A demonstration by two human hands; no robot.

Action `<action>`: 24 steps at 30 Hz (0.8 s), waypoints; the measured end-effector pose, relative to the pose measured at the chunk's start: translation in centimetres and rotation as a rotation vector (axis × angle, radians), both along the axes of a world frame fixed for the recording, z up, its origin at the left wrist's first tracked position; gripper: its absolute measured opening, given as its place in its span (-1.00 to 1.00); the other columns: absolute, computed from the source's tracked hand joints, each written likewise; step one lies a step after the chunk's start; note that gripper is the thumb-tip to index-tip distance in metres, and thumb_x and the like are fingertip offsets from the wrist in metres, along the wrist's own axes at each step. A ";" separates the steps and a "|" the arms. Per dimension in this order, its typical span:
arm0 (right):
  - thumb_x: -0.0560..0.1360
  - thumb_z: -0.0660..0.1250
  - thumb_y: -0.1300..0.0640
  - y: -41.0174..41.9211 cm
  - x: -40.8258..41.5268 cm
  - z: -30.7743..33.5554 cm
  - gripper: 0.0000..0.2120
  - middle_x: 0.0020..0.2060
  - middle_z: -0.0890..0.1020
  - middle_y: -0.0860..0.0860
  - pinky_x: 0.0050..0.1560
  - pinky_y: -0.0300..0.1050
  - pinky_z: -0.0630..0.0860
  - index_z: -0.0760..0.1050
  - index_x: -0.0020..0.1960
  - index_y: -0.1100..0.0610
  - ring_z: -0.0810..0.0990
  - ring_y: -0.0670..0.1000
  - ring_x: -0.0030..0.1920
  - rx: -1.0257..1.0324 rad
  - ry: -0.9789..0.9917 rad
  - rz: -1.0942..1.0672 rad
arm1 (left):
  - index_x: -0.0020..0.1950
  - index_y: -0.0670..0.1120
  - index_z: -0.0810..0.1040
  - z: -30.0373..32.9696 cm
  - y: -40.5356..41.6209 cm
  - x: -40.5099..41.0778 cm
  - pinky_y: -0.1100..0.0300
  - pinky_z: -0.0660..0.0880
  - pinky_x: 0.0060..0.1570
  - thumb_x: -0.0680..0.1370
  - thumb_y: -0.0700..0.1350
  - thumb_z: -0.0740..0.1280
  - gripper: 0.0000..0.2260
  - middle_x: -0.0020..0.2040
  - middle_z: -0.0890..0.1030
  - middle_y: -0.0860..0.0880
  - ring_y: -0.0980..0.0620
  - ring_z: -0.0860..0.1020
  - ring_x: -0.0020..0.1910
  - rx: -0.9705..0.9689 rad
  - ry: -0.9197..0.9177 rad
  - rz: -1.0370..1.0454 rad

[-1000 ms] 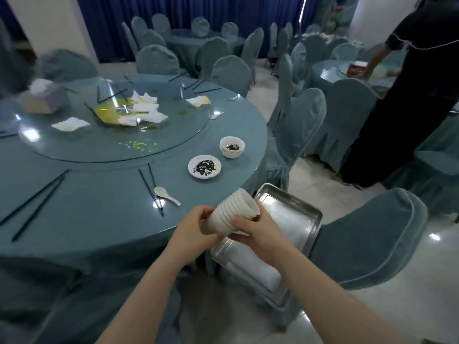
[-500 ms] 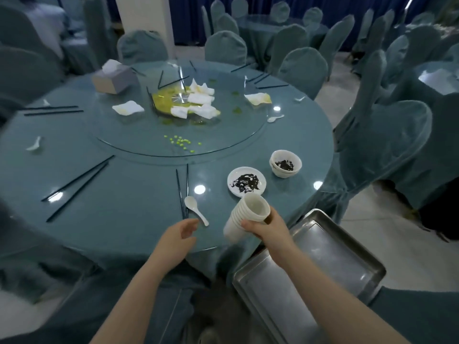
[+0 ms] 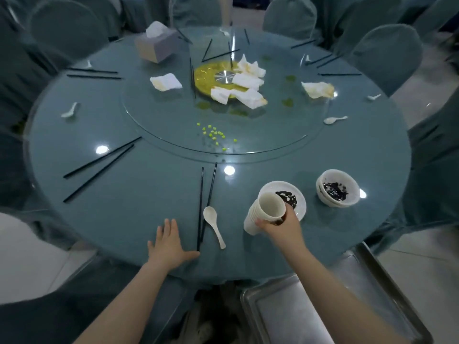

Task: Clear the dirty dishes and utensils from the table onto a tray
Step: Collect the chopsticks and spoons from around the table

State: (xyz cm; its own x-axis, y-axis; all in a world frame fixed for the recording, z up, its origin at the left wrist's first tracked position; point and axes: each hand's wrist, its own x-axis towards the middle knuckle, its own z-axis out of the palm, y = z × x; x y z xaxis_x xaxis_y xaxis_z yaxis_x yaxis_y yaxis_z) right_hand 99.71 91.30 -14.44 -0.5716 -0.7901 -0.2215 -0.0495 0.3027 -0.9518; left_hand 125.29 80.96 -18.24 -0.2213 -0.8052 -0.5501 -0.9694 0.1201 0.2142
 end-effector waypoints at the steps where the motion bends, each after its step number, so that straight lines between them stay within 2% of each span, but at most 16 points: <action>1: 0.25 0.59 0.12 -0.9 -0.4 0.0 -0.46 -0.04 0.62 -0.29 -0.17 -0.44 0.49 0.44 0.11 -0.20 0.58 -0.31 -0.04 0.003 0.014 0.021 | 0.55 -0.10 -0.30 -0.5 0.3 0.1 -0.21 0.01 0.46 0.38 0.34 0.37 0.09 0.56 -0.29 -0.04 -0.09 -0.19 0.55 0.005 -0.032 -0.007; 6: 0.26 0.58 0.10 -6.4 -2.4 0.3 -0.51 -0.10 0.60 -0.34 -0.20 -0.54 0.42 0.43 0.05 -0.20 0.55 -0.37 -0.08 -0.010 0.104 0.055 | 0.53 -0.06 -0.37 -1.9 0.8 0.7 -0.24 -0.04 0.46 0.37 0.41 0.29 0.10 0.54 -0.37 -0.01 -0.04 -0.24 0.54 -0.026 -0.085 -0.039; 9: 0.31 0.55 0.14 -9.0 -3.3 -0.1 -0.50 -0.09 0.60 -0.32 -0.15 -0.42 0.45 0.40 0.07 -0.23 0.56 -0.33 -0.06 -0.002 0.100 0.080 | 0.53 -0.06 -0.38 -1.8 0.9 0.6 -0.22 -0.07 0.46 0.38 0.39 0.31 0.10 0.53 -0.38 -0.01 -0.05 -0.25 0.54 -0.009 -0.096 -0.035; 12: 0.34 0.53 0.18 -10.7 -4.2 -0.4 -0.47 -0.04 0.57 -0.31 -0.07 -0.36 0.45 0.40 0.17 -0.16 0.56 -0.32 0.00 0.007 0.100 0.141 | 0.54 -0.06 -0.35 -1.8 0.9 0.3 -0.18 -0.10 0.47 0.39 0.34 0.35 0.09 0.54 -0.36 -0.01 -0.05 -0.25 0.54 -0.005 -0.074 -0.011; 14: 0.32 0.53 0.17 -11.2 -4.5 -0.2 -0.44 0.01 0.55 -0.29 0.00 -0.34 0.45 0.38 0.20 -0.13 0.54 -0.31 0.01 -0.003 0.110 0.179 | 0.57 -0.07 -0.19 -1.5 0.5 0.2 -0.12 -0.08 0.47 0.40 0.28 0.38 0.01 0.57 -0.24 -0.05 -0.08 -0.16 0.55 -0.022 -0.020 0.038; 16: 0.28 0.54 0.05 -10.5 -3.9 0.0 -0.43 0.05 0.47 -0.18 0.04 -0.38 0.37 0.35 0.20 -0.07 0.47 -0.21 0.03 -0.026 0.229 0.082 | 0.53 -0.09 0.17 -1.1 -0.2 0.0 -0.02 0.08 0.47 0.44 0.15 0.40 -0.23 0.56 0.09 -0.12 -0.11 0.10 0.52 -0.109 0.135 0.132; 17: 0.28 0.52 -0.04 -9.7 -3.4 -0.1 -0.47 0.01 0.43 -0.16 0.01 -0.40 0.33 0.34 0.13 -0.06 0.42 -0.16 -0.01 -0.047 0.297 -0.033 | 0.45 -0.10 0.32 -0.9 -0.4 -0.2 0.05 0.20 0.40 0.46 0.08 0.40 -0.38 0.48 0.27 -0.12 -0.10 0.25 0.44 -0.174 0.217 0.175; 19: 0.29 0.43 -0.17 -7.8 -1.7 -0.5 -0.62 -0.15 0.39 -0.14 -0.11 -0.38 0.31 0.29 -0.08 -0.10 0.38 -0.12 -0.17 -0.095 0.371 -0.191 | 0.29 -0.09 0.46 -0.6 -0.9 -1.1 0.14 0.35 0.19 0.50 -0.01 0.38 -0.60 0.28 0.45 -0.06 -0.04 0.42 0.24 -0.258 0.326 0.256; 21: 0.36 0.41 -0.09 -6.4 0.3 -1.4 -0.72 -0.28 0.43 -0.13 -0.21 -0.33 0.32 0.29 -0.19 -0.09 0.40 -0.14 -0.27 -0.048 0.328 -0.070 | 0.19 -0.08 0.48 -0.4 -1.3 -2.7 0.18 0.39 0.03 0.51 0.00 0.37 -0.70 0.13 0.50 -0.03 0.01 0.48 0.07 -0.244 0.351 0.308; 24: 0.42 0.44 0.03 -5.9 3.2 -3.5 -0.80 -0.34 0.51 -0.13 -0.23 -0.32 0.35 0.39 -0.17 -0.05 0.48 -0.18 -0.30 0.190 0.326 0.300 | 0.05 -0.07 0.44 -0.6 -2.0 -5.2 0.15 0.35 -0.08 0.48 0.06 0.40 -0.72 -0.01 0.51 -0.01 -0.02 0.49 -0.03 -0.167 0.294 0.315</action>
State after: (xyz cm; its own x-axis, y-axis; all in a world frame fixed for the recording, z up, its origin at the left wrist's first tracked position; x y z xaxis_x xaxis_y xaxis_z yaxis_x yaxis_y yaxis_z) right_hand 102.93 85.35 -17.97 -0.3885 -0.8936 -0.2247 -0.4479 0.3962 -0.8015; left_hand 120.11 78.99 -18.83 -0.0787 -0.9306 -0.3574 -0.8652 -0.1143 0.4882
